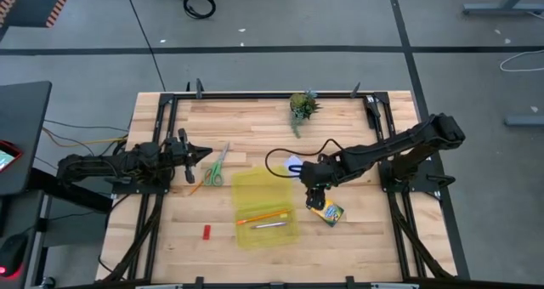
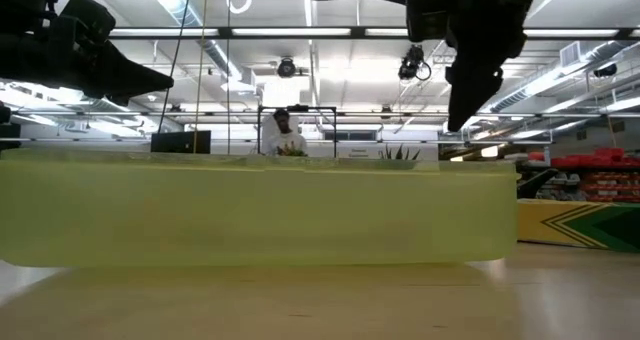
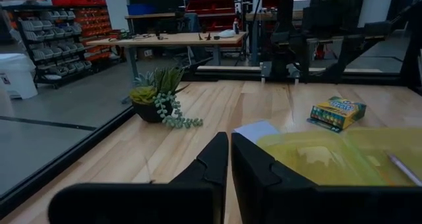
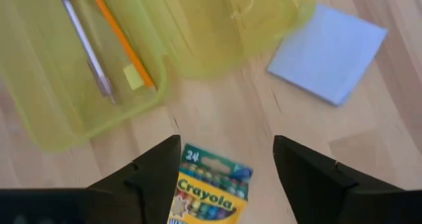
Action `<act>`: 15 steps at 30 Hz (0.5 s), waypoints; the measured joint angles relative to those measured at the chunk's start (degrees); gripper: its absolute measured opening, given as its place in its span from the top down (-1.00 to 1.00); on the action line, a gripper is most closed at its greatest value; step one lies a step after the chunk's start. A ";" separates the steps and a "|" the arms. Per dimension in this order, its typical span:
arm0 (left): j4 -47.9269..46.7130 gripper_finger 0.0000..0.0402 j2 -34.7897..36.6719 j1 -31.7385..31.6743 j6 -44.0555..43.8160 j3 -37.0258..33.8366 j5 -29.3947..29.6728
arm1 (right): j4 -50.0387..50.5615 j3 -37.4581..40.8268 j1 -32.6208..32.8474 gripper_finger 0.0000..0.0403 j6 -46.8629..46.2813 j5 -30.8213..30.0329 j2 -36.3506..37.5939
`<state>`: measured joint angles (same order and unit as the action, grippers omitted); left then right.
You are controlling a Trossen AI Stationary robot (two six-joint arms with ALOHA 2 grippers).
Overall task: Pack school essentials
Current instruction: Put the yellow crayon box into the yellow supply box
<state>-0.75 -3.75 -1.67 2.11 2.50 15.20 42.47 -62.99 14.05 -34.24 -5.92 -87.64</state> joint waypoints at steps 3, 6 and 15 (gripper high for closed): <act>0.00 0.85 0.00 0.02 0.02 0.00 0.00 | 1.33 -0.01 0.81 -0.28 -2.17 -0.30 0.00; 0.00 0.83 0.00 0.00 0.01 0.00 0.00 | 1.73 -0.01 1.50 -0.32 -3.26 -0.31 0.00; 0.00 0.87 0.00 0.01 0.01 0.00 0.00 | 4.87 1.39 2.84 -0.60 -5.44 1.30 -0.04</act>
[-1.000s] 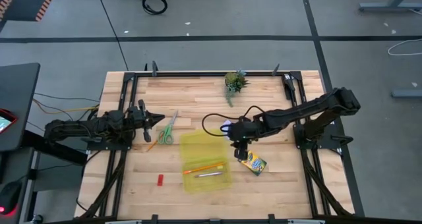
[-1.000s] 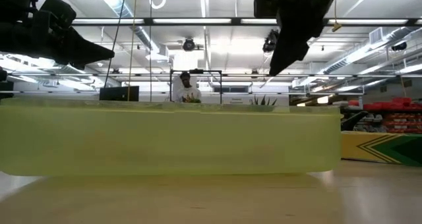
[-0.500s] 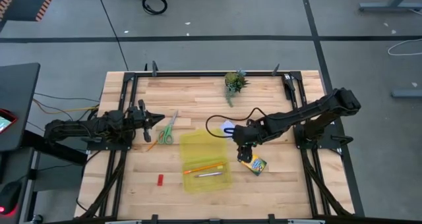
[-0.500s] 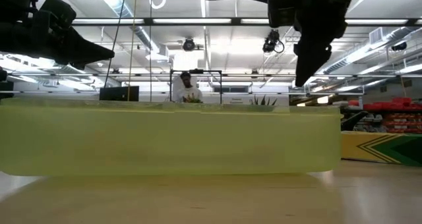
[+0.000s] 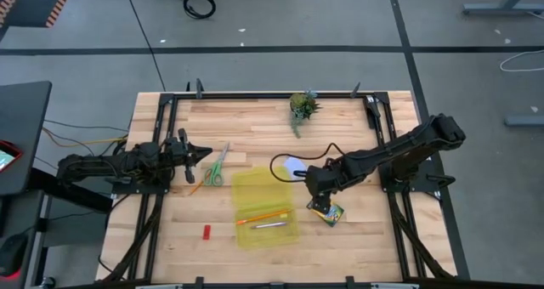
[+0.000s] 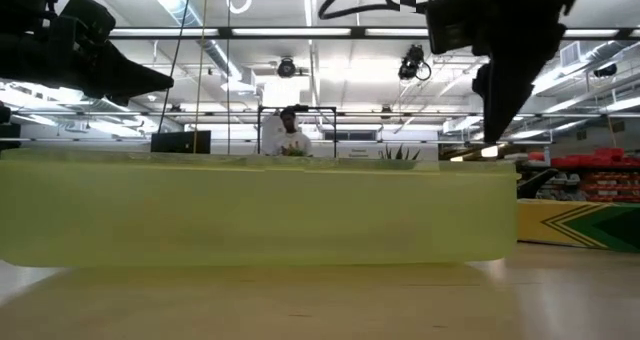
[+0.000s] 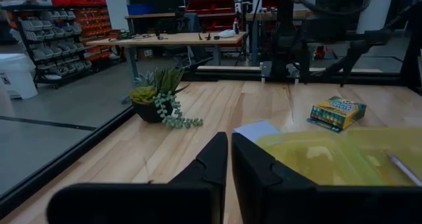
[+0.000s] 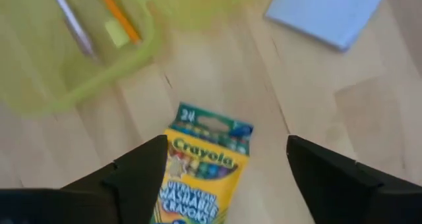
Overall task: Pack school essentials
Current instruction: Put the yellow crayon box into the yellow supply box
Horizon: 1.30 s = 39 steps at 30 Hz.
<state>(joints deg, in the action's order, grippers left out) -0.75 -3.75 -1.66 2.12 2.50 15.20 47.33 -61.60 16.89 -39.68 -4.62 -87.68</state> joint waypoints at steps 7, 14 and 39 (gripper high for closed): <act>0.00 0.87 0.00 -0.01 0.01 0.00 0.00 | 2.78 0.26 1.92 -0.88 -0.32 0.20 0.00; 0.00 0.82 0.00 0.01 0.01 0.00 0.00 | 7.04 0.26 4.66 -0.98 -4.84 1.68 0.03; 0.02 0.82 0.01 -0.01 0.00 -0.02 0.00 | -11.76 9.99 12.08 -0.97 -21.95 -11.12 -4.51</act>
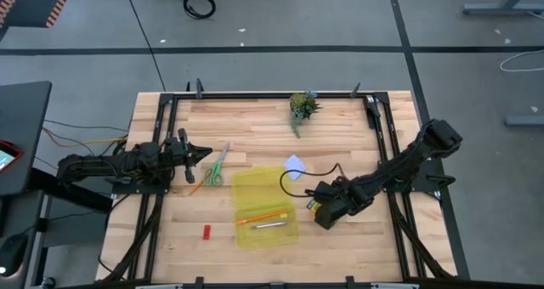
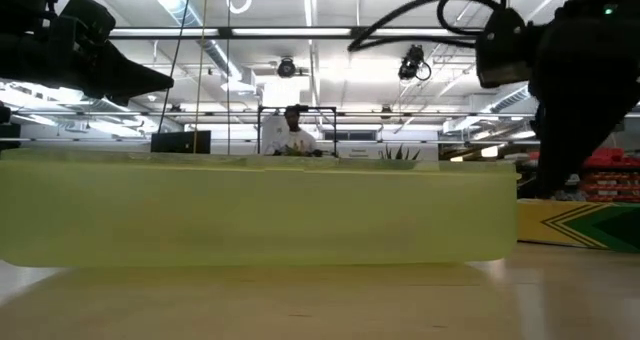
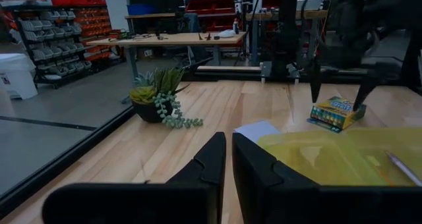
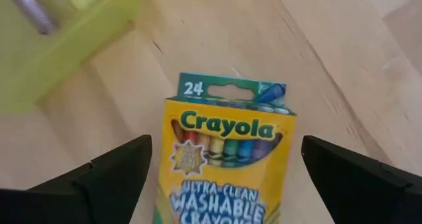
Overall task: Pack school essentials
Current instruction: Put the yellow crayon box into the yellow supply box
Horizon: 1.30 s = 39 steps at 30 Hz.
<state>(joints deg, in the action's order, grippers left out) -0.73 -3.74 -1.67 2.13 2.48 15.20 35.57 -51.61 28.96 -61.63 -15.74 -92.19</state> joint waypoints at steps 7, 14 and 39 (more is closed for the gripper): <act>0.00 0.87 0.02 0.01 0.01 0.00 0.00 | 3.49 -4.88 0.37 -0.97 -0.28 -1.42 -6.50; 0.00 0.84 0.02 0.00 0.01 0.00 0.00 | 5.40 -6.21 0.38 -0.97 -2.88 -2.06 -7.18; 0.02 0.82 0.02 0.00 0.01 0.00 0.00 | 0.24 -2.13 0.42 -0.96 -4.24 -0.03 -7.55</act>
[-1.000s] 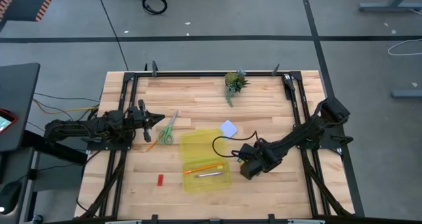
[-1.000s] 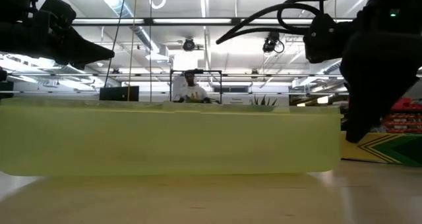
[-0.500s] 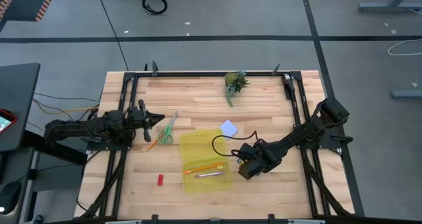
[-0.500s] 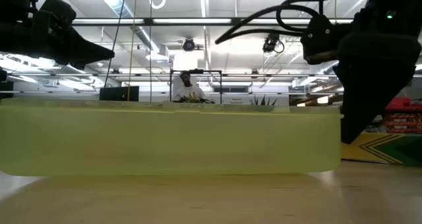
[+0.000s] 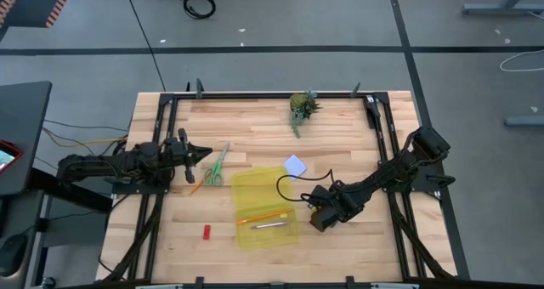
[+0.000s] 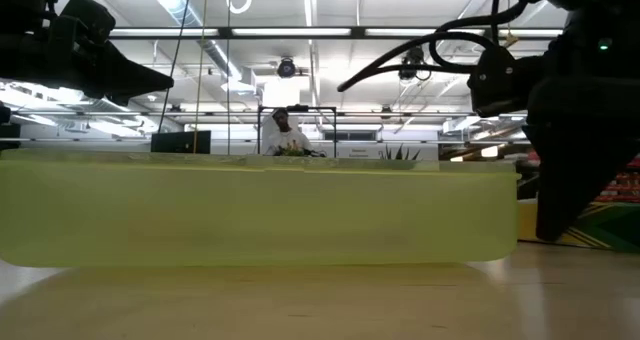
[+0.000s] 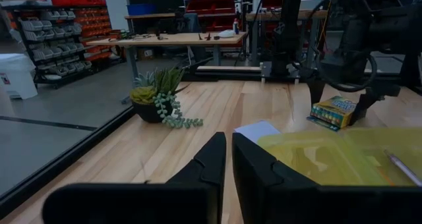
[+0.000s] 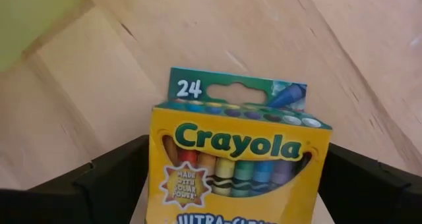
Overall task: Pack school essentials
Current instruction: Put the yellow crayon box into the yellow supply box
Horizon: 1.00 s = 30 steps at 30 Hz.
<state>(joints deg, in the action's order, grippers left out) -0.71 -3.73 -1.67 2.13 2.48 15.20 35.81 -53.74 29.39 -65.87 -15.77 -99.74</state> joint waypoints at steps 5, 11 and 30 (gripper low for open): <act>0.00 0.85 0.00 0.00 -0.02 0.00 0.00 | -0.34 0.00 0.00 -0.85 0.05 -0.02 0.00; 0.00 0.87 0.00 0.00 -0.02 0.00 0.00 | -0.50 0.00 0.00 -0.73 0.11 0.46 0.00; 0.00 0.88 0.00 0.01 -0.02 0.00 0.00 | -0.48 0.00 0.00 -0.68 1.40 1.14 0.02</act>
<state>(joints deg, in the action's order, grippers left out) -0.71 -3.73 -1.66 2.11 2.48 15.20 35.33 -53.74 29.39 -64.47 -14.63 -99.72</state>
